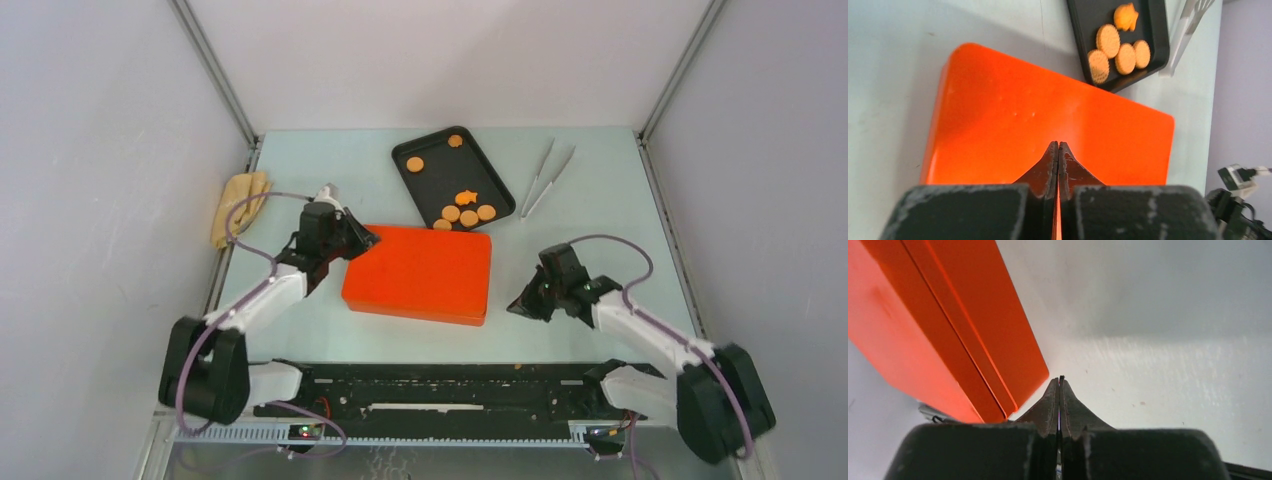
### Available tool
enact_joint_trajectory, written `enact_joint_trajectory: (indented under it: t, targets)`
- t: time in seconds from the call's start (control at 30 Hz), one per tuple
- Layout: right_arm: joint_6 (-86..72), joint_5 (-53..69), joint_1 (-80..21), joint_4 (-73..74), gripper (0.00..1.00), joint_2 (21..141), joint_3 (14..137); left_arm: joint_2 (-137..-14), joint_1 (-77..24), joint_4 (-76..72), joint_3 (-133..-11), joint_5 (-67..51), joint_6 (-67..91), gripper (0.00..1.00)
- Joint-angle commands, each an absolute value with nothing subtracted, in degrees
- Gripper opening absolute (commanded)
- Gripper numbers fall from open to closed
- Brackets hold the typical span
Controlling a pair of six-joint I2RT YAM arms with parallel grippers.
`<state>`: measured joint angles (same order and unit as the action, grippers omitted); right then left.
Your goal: Pack the cookies
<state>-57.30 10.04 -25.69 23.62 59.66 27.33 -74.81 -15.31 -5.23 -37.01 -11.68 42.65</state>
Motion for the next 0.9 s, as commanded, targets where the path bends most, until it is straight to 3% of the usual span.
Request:
enact_joint_trajectory:
  t: [0.0, 0.37, 0.6, 0.87]
  targets:
    - [-52.45, 6.04, -25.10, 22.66, 0.00, 69.48, 35.68, -62.53, -14.47, 13.45, -45.64, 1.47, 40.41, 0.00]
    - [-46.57, 8.67, -24.17, 22.25, 0.00, 86.73, 48.50, -68.18, -11.76, 17.19, -38.24, 13.72, 40.57, 0.00]
    - [-45.09, 15.96, -24.35, 20.26, 0.00, 92.62, 51.15, -75.65, -14.36, 16.69, -39.57, 12.22, 40.76, 0.00]
    - [-43.73, 24.40, -24.37, 18.53, 0.00, 93.91, 53.39, -75.96, -21.95, 17.27, -42.20, 5.81, 44.16, 0.00]
